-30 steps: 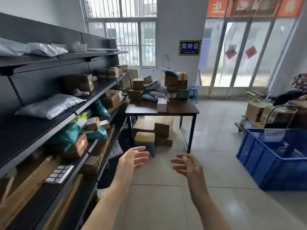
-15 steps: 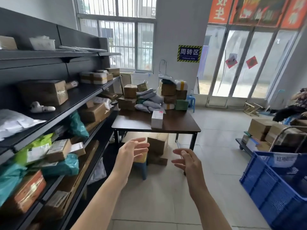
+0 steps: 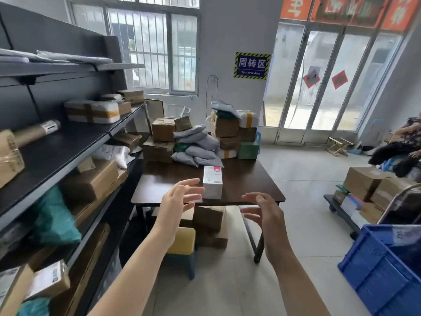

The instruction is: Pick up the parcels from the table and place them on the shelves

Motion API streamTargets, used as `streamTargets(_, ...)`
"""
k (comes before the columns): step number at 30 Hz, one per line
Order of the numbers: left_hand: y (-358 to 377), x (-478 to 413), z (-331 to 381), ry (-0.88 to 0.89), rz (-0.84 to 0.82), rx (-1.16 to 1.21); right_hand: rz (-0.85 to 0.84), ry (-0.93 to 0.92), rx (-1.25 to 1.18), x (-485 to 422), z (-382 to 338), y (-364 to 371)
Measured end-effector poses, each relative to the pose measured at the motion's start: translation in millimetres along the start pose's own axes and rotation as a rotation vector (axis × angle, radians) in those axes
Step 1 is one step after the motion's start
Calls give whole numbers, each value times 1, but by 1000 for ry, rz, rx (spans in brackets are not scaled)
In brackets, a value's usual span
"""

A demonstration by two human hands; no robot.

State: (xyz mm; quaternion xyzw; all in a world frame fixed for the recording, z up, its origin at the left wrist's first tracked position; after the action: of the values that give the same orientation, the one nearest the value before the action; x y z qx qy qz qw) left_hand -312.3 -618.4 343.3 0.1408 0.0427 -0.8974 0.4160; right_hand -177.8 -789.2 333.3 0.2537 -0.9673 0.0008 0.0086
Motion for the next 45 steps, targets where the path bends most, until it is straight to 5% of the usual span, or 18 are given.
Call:
streamTargets(17, 53, -350, -133, -10, -31, 21, -27, -32, 104, -374, 22, 89)
streamTargets(29, 73, -527, -318, -280, -27, 56, 43, 143, 162, -575, 123, 136)
streamTargets(41, 78, -561, -534, -754, 47, 159, 190, 607, 116, -688, 312, 136)
streamTargets(45, 97, -553, -558, -821, -41, 208, 97, 713, 148, -690, 358, 144)
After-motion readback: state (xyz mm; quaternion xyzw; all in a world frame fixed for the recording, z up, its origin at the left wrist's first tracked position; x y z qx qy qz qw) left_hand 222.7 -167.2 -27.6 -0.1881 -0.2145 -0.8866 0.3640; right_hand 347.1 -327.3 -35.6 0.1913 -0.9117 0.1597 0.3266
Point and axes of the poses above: each hand's wrist, its own x-axis away from the middle knuckle, its own y-axis out of the palm, z = x × y, the point moved 4 cm from there along -x, towards the middle knuckle, and after that the axes turned 10 degrees about y, right-handed, at the moved point
